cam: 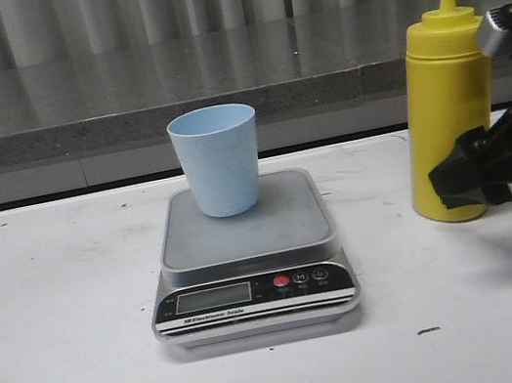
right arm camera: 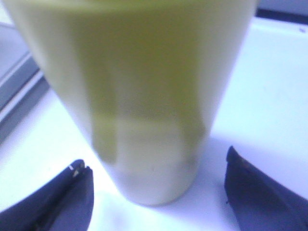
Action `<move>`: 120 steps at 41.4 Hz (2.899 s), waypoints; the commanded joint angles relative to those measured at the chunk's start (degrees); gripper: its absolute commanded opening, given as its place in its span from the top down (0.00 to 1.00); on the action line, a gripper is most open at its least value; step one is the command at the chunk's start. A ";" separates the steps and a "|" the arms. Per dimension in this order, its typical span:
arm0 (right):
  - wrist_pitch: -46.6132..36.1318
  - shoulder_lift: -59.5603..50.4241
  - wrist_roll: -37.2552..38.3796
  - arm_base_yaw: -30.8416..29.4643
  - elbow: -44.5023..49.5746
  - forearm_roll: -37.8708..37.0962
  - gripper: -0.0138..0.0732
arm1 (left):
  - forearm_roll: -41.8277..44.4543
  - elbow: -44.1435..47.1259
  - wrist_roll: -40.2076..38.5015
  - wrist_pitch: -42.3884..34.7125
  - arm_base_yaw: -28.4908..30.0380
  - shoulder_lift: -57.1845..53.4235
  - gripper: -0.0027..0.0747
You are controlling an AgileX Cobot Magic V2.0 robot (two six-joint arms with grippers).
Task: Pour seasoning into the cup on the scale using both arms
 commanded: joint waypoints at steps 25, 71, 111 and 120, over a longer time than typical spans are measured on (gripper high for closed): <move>85.30 -29.99 -4.86 17.48 -18.68 7.10 0.18 | -0.36 -1.53 -0.39 -4.11 -0.13 0.22 0.53; 81.05 -65.37 -14.70 17.55 -14.73 22.25 0.27 | -0.36 -1.53 -0.39 -4.11 -0.13 0.22 0.53; 81.29 -65.32 -14.70 17.55 -14.73 22.14 0.98 | -0.36 -1.53 -0.39 -3.86 -0.13 0.22 0.99; 81.29 -65.24 -14.70 17.55 -14.73 22.14 0.98 | 0.32 3.78 -0.24 -10.15 4.50 -4.56 0.99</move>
